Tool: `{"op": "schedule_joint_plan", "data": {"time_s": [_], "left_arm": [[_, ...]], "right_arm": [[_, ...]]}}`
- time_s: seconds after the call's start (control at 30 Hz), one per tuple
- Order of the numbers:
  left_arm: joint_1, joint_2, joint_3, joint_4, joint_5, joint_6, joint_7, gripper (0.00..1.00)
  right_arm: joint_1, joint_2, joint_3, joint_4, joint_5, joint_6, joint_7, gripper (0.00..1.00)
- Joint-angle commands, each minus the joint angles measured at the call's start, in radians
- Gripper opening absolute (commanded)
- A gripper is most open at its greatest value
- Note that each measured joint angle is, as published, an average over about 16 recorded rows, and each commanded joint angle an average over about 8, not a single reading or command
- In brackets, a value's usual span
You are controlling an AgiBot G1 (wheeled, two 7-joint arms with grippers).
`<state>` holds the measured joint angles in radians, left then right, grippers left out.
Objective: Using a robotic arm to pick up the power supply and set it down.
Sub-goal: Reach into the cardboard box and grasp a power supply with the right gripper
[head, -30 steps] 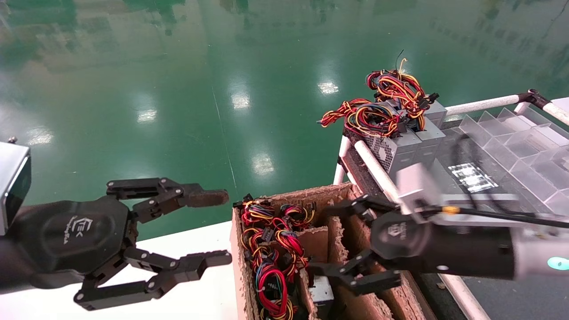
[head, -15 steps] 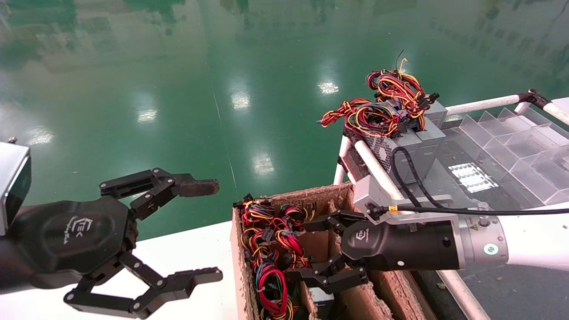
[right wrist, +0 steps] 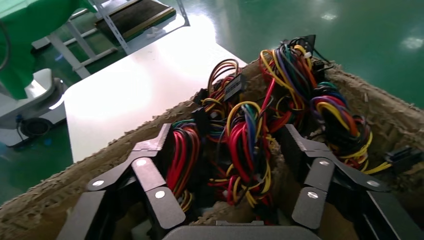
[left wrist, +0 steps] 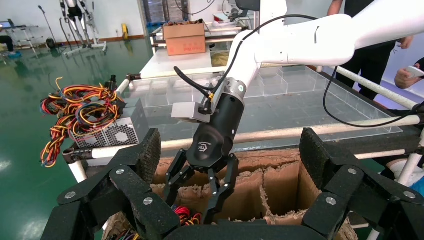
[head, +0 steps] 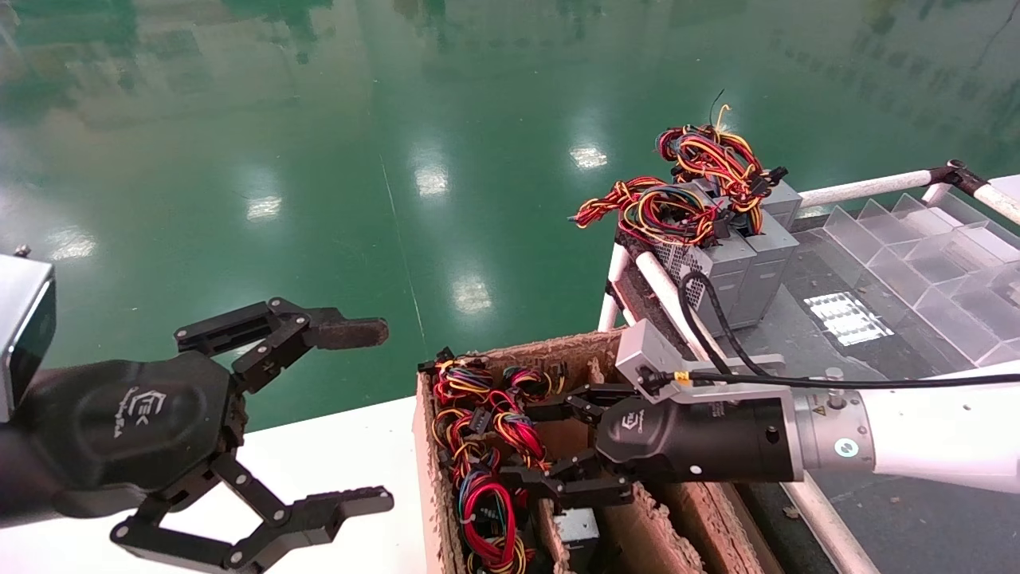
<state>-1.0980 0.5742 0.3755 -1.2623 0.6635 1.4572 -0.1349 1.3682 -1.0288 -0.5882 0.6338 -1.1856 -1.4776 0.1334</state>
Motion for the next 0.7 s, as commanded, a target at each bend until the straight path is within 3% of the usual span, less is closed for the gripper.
{"op": "schedule_joint_plan", "data": {"time_s": [0.03,0.7], "left_arm": [[0.000,0.000,0.000,0.000,0.000,0.000,0.000,1.00],[0.000,0.000,0.000,0.000,0.000,0.000,0.000,1.00]], "right_arm": [[0.002,-0.005,-0.001,-0.009,-0.004,0.007,-0.009,0.00],[-0.020,-0.014,0.001,0.009,-0.021,0.062,-0.061,0.00]]}}
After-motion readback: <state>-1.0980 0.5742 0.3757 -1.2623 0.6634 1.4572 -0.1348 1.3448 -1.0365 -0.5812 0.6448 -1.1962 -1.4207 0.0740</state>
